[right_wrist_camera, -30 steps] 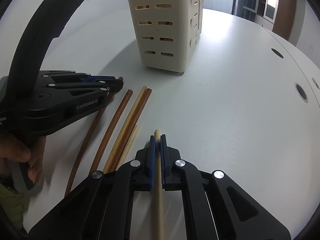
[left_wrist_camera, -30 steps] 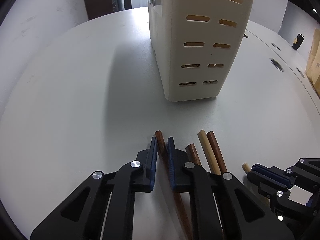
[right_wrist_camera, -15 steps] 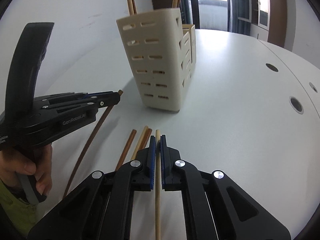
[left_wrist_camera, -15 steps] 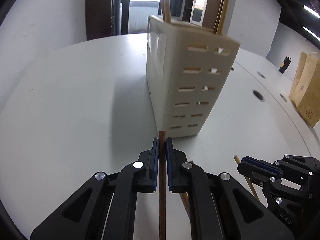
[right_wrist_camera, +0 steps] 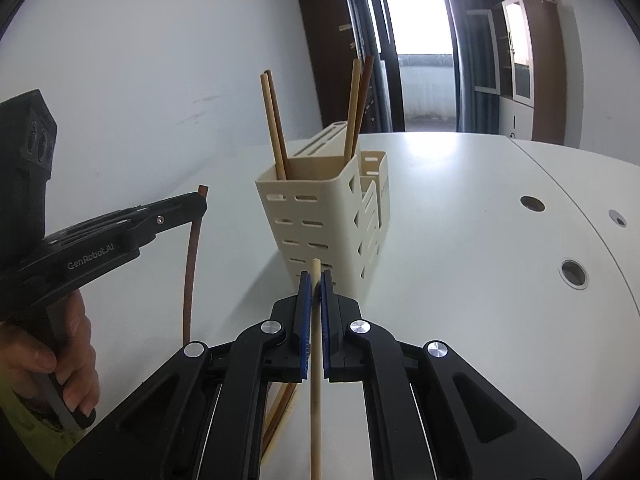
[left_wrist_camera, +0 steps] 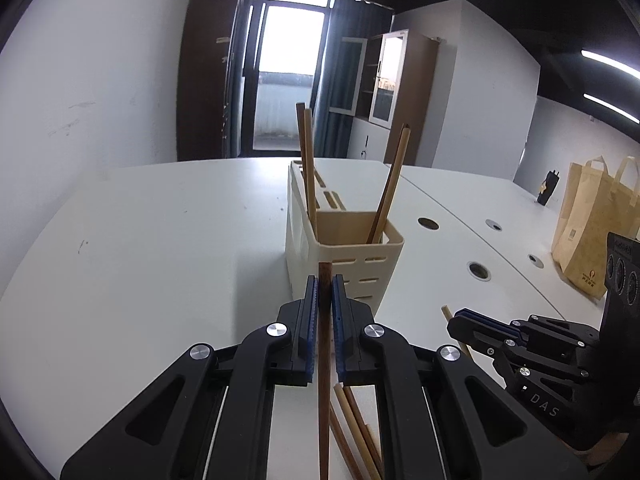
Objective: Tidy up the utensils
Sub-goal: 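Lift both held chopsticks upright above the cream holder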
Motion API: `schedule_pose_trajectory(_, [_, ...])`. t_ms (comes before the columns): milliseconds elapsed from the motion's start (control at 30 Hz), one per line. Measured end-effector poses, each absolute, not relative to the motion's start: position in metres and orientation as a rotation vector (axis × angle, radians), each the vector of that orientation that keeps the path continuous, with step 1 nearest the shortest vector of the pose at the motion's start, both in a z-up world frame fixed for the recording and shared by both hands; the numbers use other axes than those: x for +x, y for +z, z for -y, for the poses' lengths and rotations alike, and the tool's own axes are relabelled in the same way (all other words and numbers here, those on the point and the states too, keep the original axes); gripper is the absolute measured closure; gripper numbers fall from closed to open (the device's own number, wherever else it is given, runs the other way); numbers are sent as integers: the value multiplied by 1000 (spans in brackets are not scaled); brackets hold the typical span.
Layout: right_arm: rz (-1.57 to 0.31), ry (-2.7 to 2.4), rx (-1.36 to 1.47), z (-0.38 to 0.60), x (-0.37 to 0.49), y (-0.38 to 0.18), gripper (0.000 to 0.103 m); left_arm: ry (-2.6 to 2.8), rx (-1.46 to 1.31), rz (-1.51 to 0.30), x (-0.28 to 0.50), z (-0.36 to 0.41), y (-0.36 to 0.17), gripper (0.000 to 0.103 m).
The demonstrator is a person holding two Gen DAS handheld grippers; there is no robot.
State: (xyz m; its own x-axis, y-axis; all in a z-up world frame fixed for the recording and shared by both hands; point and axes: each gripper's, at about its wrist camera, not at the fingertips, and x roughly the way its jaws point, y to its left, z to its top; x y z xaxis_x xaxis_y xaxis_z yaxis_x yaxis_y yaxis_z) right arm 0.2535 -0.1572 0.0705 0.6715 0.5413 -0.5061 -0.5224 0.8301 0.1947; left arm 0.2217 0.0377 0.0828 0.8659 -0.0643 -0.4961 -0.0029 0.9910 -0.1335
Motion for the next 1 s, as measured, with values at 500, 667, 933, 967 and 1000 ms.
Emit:
schedule_pose_trajectory(500, [-356,664,96,159,263,133,98,-12,-64,-285,209,-34,139,97])
schedule_pose_trajectory(667, [-274,668,109,155,271,148,98,-36,-60,-187,205,-29,161,97])
schedule_pose_trajectory(933, [-142,678,161,159,285,165,98,-58,-67,-46,201,-27,183,97])
schedule_pose_trajectory(967, [-128,680,171,159,287,164,98,-57,-67,-37,201,-27,184,97])
schedule_pose_trajectory(1000, [-117,679,182,160,289,164,98,-57,-68,-29,203,-26,185,97])
